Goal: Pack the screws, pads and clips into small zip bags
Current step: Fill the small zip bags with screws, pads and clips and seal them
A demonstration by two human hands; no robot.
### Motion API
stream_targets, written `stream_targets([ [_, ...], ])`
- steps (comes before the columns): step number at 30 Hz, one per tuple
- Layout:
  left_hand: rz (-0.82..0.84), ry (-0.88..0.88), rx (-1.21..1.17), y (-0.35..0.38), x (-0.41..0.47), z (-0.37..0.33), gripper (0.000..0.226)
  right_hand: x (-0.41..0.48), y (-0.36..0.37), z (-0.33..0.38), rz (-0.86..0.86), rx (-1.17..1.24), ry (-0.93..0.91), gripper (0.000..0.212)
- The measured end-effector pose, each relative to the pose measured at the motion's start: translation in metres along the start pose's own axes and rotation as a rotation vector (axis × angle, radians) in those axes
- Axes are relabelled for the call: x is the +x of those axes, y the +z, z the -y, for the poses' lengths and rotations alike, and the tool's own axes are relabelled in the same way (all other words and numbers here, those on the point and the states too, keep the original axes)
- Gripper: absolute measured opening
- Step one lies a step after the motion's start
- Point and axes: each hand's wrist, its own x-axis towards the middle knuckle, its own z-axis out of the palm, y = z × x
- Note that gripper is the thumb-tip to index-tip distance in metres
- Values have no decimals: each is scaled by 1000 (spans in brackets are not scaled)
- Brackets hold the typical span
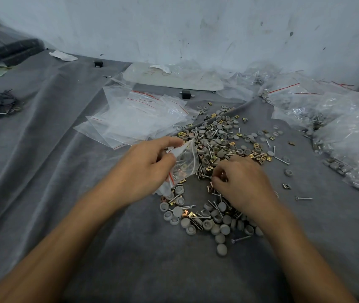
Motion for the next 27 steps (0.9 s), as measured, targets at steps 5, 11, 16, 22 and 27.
stream_targets([
  [5, -5, 3, 10, 0, 0, 1, 45, -2, 0, -1, 44, -23, 16, 11],
  [11, -6, 16, 40, 0, 0, 2, 37, -3, 0, 1, 124, -8, 5, 10],
  [16, 2, 16, 46, 0, 0, 1, 38, -1, 5, 1, 91, -30, -2, 18],
  [22, 7, 8, 32, -1, 0, 2, 38, -1, 2, -7, -130, 222, 17, 10],
  [27, 13, 11, 51, 0, 0, -1, 37, -5, -7, 1, -257, 734, -47, 11],
])
